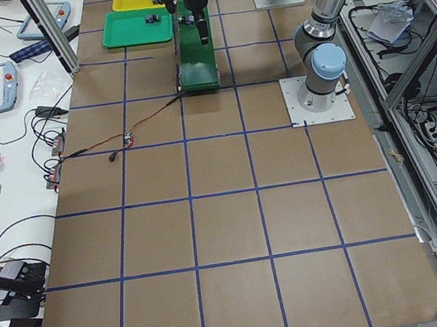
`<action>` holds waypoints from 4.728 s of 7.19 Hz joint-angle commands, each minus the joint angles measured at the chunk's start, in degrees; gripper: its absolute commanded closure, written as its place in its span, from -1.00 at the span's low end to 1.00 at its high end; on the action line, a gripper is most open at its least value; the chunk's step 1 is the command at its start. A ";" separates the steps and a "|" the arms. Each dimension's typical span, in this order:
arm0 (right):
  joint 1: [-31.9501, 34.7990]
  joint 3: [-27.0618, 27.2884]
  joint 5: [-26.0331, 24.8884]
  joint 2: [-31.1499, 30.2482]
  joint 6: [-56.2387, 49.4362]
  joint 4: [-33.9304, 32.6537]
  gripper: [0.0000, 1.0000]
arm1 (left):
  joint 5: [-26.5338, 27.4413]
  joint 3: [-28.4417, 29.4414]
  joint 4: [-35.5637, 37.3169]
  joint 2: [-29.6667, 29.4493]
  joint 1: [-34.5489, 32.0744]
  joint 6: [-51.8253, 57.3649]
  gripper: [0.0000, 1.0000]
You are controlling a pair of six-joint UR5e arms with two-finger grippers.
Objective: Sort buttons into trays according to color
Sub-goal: 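Return the right gripper to the belt and grasp the last green button, then place the green button into the green tray with the right gripper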
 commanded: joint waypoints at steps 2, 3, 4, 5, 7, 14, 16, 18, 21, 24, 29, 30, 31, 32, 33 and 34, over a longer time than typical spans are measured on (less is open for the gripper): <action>3.02 0.63 -0.31 1.96 1.94 -3.69 -1.00 | -0.05 -0.09 0.00 0.00 0.00 0.00 -1.00; 2.93 0.71 -0.31 2.22 2.03 -3.69 -1.00 | 0.13 -0.09 0.00 0.00 0.00 0.09 -1.00; 3.10 0.80 0.39 2.22 2.47 -3.69 -1.00 | 0.04 -0.09 0.00 0.00 0.00 0.09 -1.00; 3.97 0.89 0.48 2.22 5.43 -3.78 -1.00 | 0.13 -0.09 0.00 0.00 0.00 0.09 -1.00; 6.35 0.89 0.48 4.76 7.38 -6.58 -0.99 | 0.13 -0.09 0.00 0.00 0.00 0.35 -1.00; 11.98 0.89 0.57 10.04 16.45 -12.13 -0.91 | 0.22 -0.18 -0.09 0.00 0.00 0.79 -1.00; 11.98 1.33 0.57 10.22 16.45 -12.39 -0.81 | 0.22 -0.26 -0.17 0.00 0.00 0.88 -1.00; 13.81 1.51 0.57 10.22 18.37 -13.71 -0.71 | 0.22 -0.18 -0.09 0.00 0.00 0.88 -1.00; 14.18 0.81 -0.04 10.84 17.85 -14.42 0.38 | 0.22 -0.26 -0.17 0.00 0.00 0.97 -1.00; 14.18 -6.36 -0.22 13.98 17.68 -13.98 0.48 | 0.30 -1.67 0.00 0.61 0.00 0.97 -1.00; 13.39 -29.34 0.13 27.27 17.76 -0.10 -0.59 | 0.31 -1.76 1.49 0.62 0.00 0.88 -1.00; 13.30 -29.26 0.13 27.27 17.76 0.00 -0.75 | 0.31 -1.76 1.50 0.53 0.00 0.88 -1.00; 13.04 -29.00 0.13 27.01 17.68 0.95 -0.75 | 0.22 -1.76 1.58 0.44 0.00 0.88 -1.00; 12.86 -28.04 -0.22 25.44 17.07 2.27 -0.75 | 0.30 -1.85 1.41 0.61 0.00 0.88 -1.00; 12.51 -25.76 -0.65 22.03 13.58 2.54 -0.74 | 0.31 -1.76 1.58 0.70 0.00 0.88 -1.00; 10.94 -24.61 -0.57 16.60 13.20 6.72 -0.75 | 0.31 -1.76 1.58 0.44 0.09 0.88 -1.00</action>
